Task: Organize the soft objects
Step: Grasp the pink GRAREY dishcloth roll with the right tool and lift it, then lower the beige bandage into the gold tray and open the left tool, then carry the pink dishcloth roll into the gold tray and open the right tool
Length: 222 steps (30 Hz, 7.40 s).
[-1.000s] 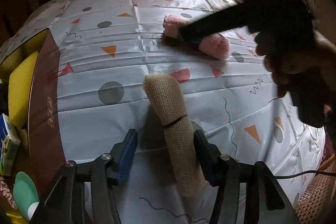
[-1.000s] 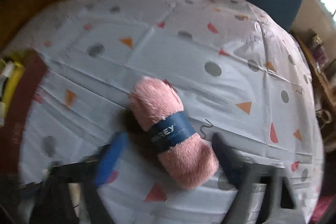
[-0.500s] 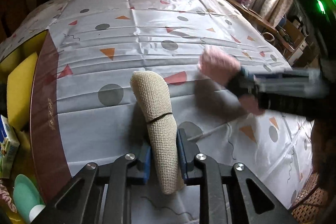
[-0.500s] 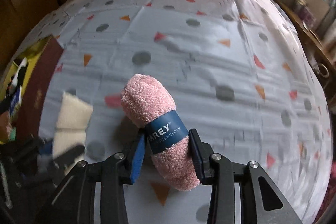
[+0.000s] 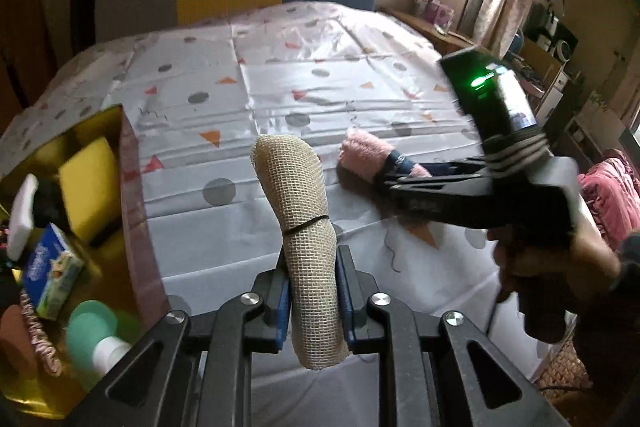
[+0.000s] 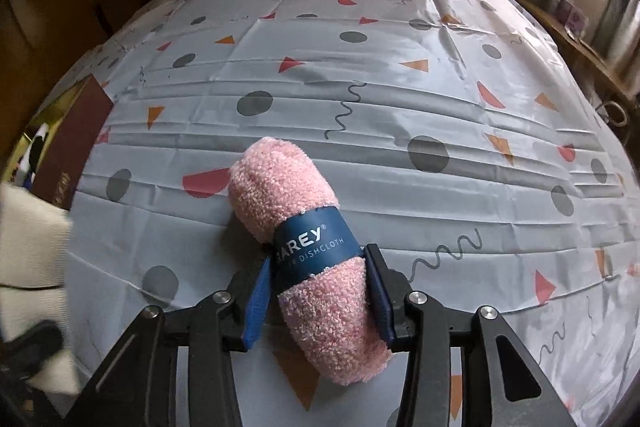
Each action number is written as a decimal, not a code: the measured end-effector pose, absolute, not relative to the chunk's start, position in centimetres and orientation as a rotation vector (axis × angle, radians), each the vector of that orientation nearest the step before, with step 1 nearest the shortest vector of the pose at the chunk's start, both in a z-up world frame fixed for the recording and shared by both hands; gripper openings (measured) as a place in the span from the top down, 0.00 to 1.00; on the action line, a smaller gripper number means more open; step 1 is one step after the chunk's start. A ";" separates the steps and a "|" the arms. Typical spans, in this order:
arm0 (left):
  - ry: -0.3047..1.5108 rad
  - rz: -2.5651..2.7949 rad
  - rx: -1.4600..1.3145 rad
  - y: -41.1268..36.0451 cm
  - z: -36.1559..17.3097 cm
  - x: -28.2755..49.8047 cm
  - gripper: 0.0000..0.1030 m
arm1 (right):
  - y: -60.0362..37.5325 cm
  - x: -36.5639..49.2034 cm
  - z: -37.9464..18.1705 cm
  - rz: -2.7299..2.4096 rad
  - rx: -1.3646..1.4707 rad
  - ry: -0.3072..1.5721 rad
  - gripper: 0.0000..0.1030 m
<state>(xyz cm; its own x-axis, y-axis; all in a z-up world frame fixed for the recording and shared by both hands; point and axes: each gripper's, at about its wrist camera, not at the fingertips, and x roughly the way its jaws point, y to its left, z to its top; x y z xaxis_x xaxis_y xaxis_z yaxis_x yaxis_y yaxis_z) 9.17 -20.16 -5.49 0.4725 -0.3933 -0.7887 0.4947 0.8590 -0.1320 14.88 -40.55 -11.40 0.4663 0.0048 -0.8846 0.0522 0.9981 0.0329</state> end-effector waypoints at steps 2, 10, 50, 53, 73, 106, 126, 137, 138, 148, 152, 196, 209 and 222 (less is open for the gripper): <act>0.911 -0.547 0.114 -19.6 -4.6 8.5 0.82 | -40.6 15.1 -11.5 -0.030 0.049 1.087 0.56; 0.835 -0.528 0.105 -17.3 -1.3 6.4 0.82 | -40.8 15.2 -11.7 -0.053 0.049 1.091 0.54; 0.913 -0.197 -0.213 3.5 -3.5 8.2 0.82 | -39.3 15.4 -11.9 -0.125 -0.129 1.043 0.62; 0.934 -0.223 -0.210 1.3 -4.3 10.3 0.81 | -39.2 15.4 -11.9 -0.126 -0.134 1.043 0.62; 0.989 -0.071 -0.088 0.1 -8.1 11.2 0.58 | -39.3 15.6 -12.0 -0.118 -0.134 1.043 0.62; 0.861 -0.012 -0.045 1.8 -3.5 6.5 0.57 | -39.2 15.4 -10.7 -0.096 -0.089 1.000 0.37; 0.854 -0.014 -0.086 3.4 -2.9 5.2 0.57 | -38.8 15.3 -11.5 -0.105 -0.139 1.011 0.66; 0.843 0.015 -0.156 6.9 -2.8 4.8 0.57 | -37.8 14.8 -10.5 -0.093 -0.029 1.078 0.69; 0.841 0.014 -0.168 7.2 -2.8 4.8 0.57 | -37.1 14.5 -10.3 -0.071 -0.038 1.075 0.69; 0.853 -0.002 -0.186 7.7 -3.3 4.5 0.57 | -33.7 13.2 -9.9 0.068 0.000 1.086 0.40; 0.863 -0.008 -0.189 7.5 -3.5 4.4 0.57 | -33.9 13.0 -9.0 0.094 0.027 1.055 0.34; 0.826 0.030 -0.196 8.7 -2.4 3.5 0.57 | -15.0 14.1 -2.6 0.344 -0.025 0.896 0.71; 0.846 0.041 -0.191 8.8 -3.0 4.0 0.57 | -11.6 16.1 -8.6 0.224 -0.281 0.952 0.71; 0.846 0.047 -0.176 8.3 -2.9 3.9 0.56 | -12.7 14.6 -9.0 0.235 -0.212 0.946 0.63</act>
